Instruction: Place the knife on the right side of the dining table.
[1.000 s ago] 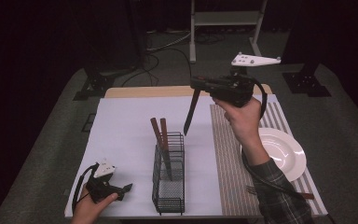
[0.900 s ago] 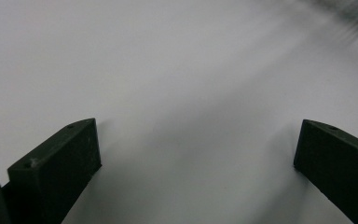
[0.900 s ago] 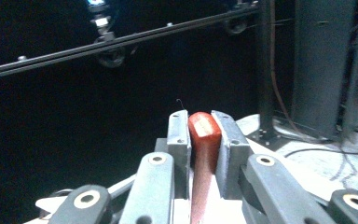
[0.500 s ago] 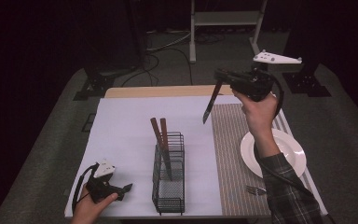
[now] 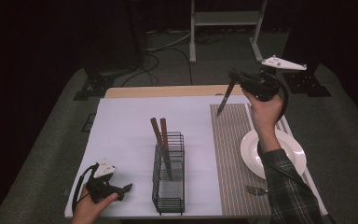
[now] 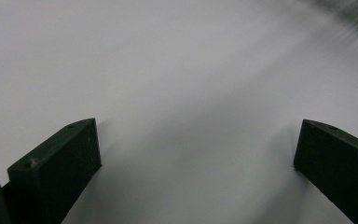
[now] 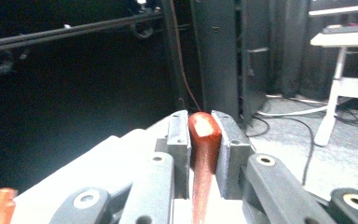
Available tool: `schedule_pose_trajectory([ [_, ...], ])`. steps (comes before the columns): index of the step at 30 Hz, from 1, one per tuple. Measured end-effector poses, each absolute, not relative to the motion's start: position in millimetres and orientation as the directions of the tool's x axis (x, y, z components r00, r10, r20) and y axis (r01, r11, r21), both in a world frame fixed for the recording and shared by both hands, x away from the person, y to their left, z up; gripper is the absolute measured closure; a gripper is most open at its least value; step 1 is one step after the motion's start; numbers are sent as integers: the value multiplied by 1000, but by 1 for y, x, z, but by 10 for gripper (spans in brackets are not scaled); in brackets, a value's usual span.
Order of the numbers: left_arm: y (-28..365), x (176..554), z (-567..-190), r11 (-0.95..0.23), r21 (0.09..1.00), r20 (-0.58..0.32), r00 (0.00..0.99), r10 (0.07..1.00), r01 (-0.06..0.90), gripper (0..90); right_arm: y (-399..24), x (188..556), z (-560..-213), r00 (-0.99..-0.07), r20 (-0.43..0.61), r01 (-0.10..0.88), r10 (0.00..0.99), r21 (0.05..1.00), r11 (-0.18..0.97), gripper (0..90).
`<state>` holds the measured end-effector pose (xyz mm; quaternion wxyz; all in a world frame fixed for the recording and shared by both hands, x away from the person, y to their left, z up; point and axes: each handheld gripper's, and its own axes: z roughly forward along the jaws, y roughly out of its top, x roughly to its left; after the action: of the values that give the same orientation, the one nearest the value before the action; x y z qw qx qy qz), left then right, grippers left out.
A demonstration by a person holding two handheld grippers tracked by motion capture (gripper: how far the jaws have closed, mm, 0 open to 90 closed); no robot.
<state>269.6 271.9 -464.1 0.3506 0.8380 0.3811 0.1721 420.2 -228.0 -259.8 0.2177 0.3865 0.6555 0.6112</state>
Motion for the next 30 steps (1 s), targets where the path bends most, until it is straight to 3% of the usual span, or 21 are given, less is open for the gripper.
schedule_pose_trajectory([
  [19,272,270,-464,-464,717,20,651,759,519,0,-254,458,-322,-430,206,293,879,953,-80,777],
  [30,272,270,-464,-464,718,20,651,759,519,0,-260,465,-340,-399,238,328,886,939,-105,777],
])
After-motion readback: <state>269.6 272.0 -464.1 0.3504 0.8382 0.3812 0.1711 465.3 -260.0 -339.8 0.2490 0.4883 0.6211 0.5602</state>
